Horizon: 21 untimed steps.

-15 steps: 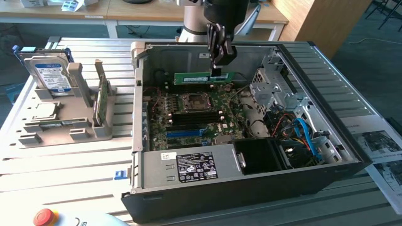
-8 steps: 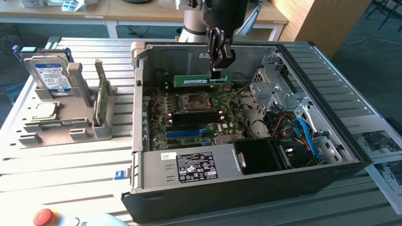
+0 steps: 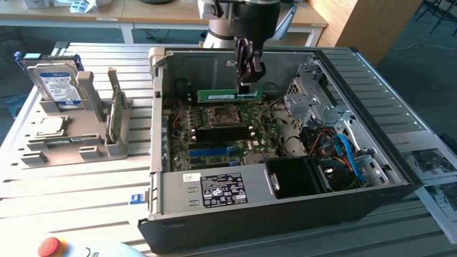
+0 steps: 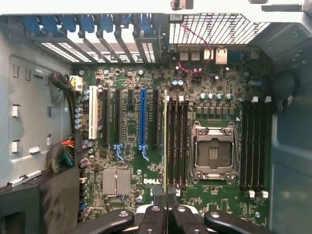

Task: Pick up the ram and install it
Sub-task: 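Insert the ram into the slot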

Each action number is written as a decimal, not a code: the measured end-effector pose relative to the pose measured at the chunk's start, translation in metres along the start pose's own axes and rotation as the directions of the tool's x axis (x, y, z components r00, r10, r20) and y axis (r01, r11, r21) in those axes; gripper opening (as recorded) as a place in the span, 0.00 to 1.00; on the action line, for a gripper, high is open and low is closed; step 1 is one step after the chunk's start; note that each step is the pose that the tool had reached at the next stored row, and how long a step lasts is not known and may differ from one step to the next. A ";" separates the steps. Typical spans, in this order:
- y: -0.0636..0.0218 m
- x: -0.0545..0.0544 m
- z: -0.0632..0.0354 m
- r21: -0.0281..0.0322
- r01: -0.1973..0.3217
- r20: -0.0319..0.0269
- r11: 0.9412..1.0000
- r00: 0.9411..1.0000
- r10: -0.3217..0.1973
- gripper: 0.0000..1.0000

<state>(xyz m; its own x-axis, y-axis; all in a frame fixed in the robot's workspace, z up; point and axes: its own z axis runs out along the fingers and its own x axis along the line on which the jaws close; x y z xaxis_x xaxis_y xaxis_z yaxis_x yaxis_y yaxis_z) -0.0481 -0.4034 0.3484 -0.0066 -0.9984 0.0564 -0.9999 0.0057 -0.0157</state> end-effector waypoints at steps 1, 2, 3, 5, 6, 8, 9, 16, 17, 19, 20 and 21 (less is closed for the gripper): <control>0.0000 0.000 0.0018 0.000 -0.001 0.000 1.000 1.000 0.001 0.12; 0.0001 0.000 0.0036 0.000 -0.002 0.000 1.000 1.000 0.002 0.12; 0.0001 0.000 0.0054 0.000 -0.004 0.000 1.000 1.000 0.004 0.12; 0.0001 -0.001 0.0090 0.000 -0.006 0.000 1.000 1.000 0.006 0.12; 0.0002 -0.001 0.0108 0.000 -0.007 0.000 1.000 1.000 0.007 0.12; 0.0002 -0.001 0.0145 -0.001 -0.010 0.000 1.000 1.000 0.010 0.12; 0.0003 -0.001 0.0163 -0.001 -0.011 0.000 1.000 1.000 0.011 0.12; 0.0005 -0.003 0.0290 -0.001 -0.021 0.000 1.000 1.000 0.021 0.12; 0.0005 -0.003 0.0308 -0.001 -0.022 0.000 1.000 1.000 0.022 0.12; 0.0006 -0.004 0.0343 -0.001 -0.025 -0.001 1.000 1.000 0.025 0.12; 0.0006 -0.004 0.0362 -0.002 -0.027 -0.001 1.000 1.000 0.027 0.12; 0.0006 -0.004 0.0380 -0.002 -0.029 0.000 1.000 1.000 0.029 0.12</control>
<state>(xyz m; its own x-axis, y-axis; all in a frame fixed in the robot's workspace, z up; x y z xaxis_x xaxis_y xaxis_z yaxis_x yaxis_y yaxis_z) -0.0482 -0.4012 0.3102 -0.0353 -0.9978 0.0564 -0.9993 0.0344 -0.0157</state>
